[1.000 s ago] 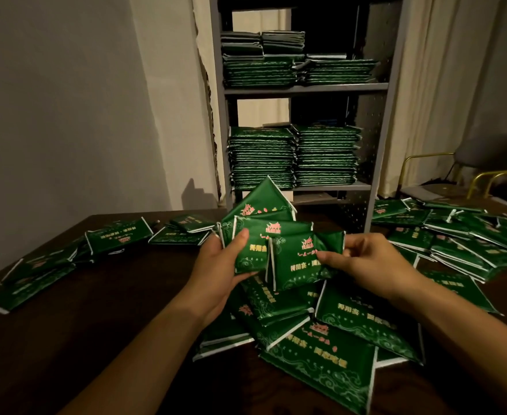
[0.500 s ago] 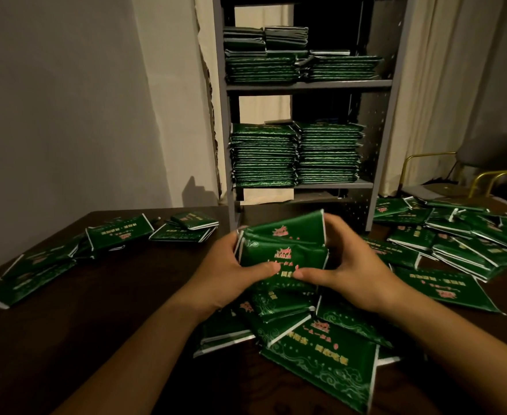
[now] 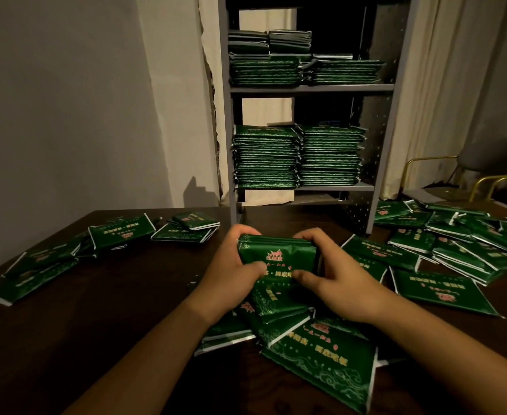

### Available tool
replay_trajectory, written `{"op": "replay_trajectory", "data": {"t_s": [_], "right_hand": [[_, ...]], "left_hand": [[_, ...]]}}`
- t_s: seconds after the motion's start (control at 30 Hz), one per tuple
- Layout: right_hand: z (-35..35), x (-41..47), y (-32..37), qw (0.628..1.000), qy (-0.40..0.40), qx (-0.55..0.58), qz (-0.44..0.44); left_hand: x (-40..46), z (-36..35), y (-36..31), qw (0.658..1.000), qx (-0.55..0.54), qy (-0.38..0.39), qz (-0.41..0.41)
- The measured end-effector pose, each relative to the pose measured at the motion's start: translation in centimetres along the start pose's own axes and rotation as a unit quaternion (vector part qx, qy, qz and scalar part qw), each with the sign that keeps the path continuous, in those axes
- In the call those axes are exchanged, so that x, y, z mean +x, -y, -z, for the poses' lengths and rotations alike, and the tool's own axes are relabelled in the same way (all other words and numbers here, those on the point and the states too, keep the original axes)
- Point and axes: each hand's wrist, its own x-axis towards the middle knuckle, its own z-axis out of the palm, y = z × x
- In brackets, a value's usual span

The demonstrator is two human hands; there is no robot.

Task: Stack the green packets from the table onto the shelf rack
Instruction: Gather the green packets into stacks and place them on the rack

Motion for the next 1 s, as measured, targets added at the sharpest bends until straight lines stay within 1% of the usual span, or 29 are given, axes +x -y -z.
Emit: {"op": "replay_trajectory", "data": {"t_s": [0.07,0.13,0.2,0.23,0.3,0.37,0.43,0.5,0.6,0.67,0.9,1.0], "right_hand": [[0.3,0.2,0.6,0.998,-0.043,0.039,0.001],[0.8,0.6,1.1,0.991,-0.081,0.102,-0.010],[1.5,0.7,1.9,0.983,-0.100,0.151,-0.021],[2.0,0.7,2.5,0.982,-0.104,0.155,-0.022],[3.0,0.8,3.3,0.983,-0.106,0.150,-0.024],[4.1,0.4,4.4,0.986,-0.088,0.137,-0.028],[5.3,0.1,5.9,0.991,-0.066,0.115,-0.016],[6.2,-0.2,7.0,0.992,-0.065,0.106,0.001],[7.2,-0.5,8.8,0.991,-0.091,0.101,0.011],[7.9,-0.8,10.1,0.991,-0.096,0.092,0.012],[10.7,-1.6,13.4,0.993,-0.087,0.081,0.015],[11.7,-1.5,14.8,0.993,-0.104,0.054,0.028]], "left_hand": [[0.2,0.3,-0.3,0.999,-0.026,-0.019,0.004],[0.6,0.5,-0.7,0.998,-0.049,-0.023,0.011],[0.8,0.6,-1.6,0.998,-0.058,-0.015,0.010],[0.8,0.7,-2.3,0.998,-0.057,-0.010,0.006],[0.8,0.7,-3.4,0.998,-0.067,-0.007,-0.006],[0.6,0.7,-4.8,0.995,-0.094,-0.009,-0.016],[0.6,0.9,-6.3,0.991,-0.132,-0.018,-0.012],[0.7,1.0,-7.4,0.990,-0.143,-0.009,-0.006],[0.6,1.4,-9.4,0.994,-0.101,0.011,-0.029],[0.5,2.0,-11.0,0.994,-0.097,0.019,-0.046],[0.2,2.8,-15.0,0.994,-0.053,0.038,-0.086],[0.4,2.8,-16.5,0.993,-0.029,0.040,-0.109]]}}
